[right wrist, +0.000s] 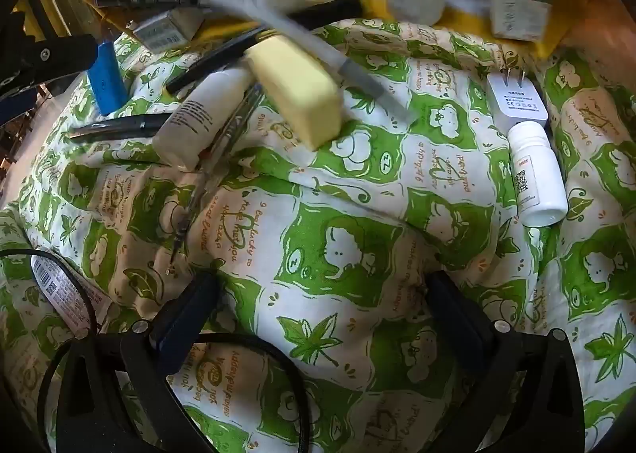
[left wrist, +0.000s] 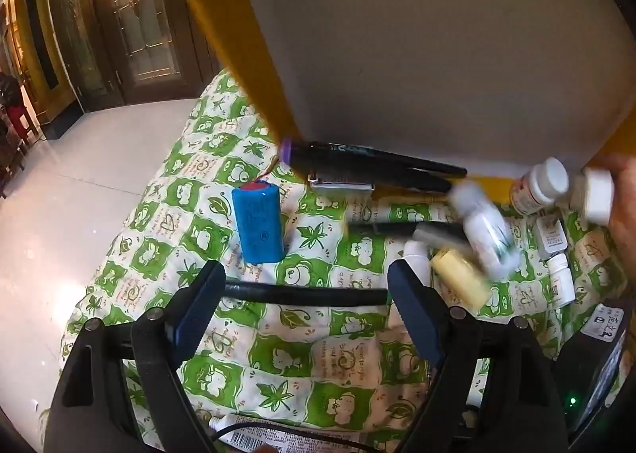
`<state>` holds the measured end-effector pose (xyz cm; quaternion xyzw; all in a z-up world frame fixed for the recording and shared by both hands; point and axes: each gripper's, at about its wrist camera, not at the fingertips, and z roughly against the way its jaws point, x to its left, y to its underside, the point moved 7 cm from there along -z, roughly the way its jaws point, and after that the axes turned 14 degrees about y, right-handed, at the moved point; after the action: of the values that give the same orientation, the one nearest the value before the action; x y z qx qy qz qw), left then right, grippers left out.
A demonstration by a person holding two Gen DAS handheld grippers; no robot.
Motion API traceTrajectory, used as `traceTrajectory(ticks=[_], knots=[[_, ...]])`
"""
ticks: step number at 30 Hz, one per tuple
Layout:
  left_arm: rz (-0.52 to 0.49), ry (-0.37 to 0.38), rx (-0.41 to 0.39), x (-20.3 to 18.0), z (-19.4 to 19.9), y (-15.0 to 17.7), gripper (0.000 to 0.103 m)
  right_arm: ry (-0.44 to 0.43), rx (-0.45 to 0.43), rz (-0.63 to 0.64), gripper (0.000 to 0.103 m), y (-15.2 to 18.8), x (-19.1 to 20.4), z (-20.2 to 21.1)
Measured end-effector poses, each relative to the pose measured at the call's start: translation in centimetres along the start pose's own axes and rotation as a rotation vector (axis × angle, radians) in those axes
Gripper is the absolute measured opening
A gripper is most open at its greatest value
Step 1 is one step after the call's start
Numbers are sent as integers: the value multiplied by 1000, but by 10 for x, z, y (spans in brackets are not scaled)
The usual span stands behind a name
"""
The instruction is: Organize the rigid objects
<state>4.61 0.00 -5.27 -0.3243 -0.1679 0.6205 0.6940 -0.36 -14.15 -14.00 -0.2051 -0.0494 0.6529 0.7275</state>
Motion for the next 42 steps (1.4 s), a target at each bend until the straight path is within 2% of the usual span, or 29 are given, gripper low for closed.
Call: traceTrajectory(ticks=[11,24,28,34,42], knots=[[-15,-6,24,-7,-5,-1,84,-5,-1,-3,102,-1,-1,-1],[5,60,50,-2,-10,11,84,-2,-7,-2,102,-1,-2,-1],[-2,59,64,-5,-17,12,84,-1,-7,-2,102,0,0,-2],[18,78,66,-2,-14,14,84,1,-5,-1,102,-2,2,-2],[71,59,120,2,-5,28,84,-1,-5,-1,102,-3,4,-2]])
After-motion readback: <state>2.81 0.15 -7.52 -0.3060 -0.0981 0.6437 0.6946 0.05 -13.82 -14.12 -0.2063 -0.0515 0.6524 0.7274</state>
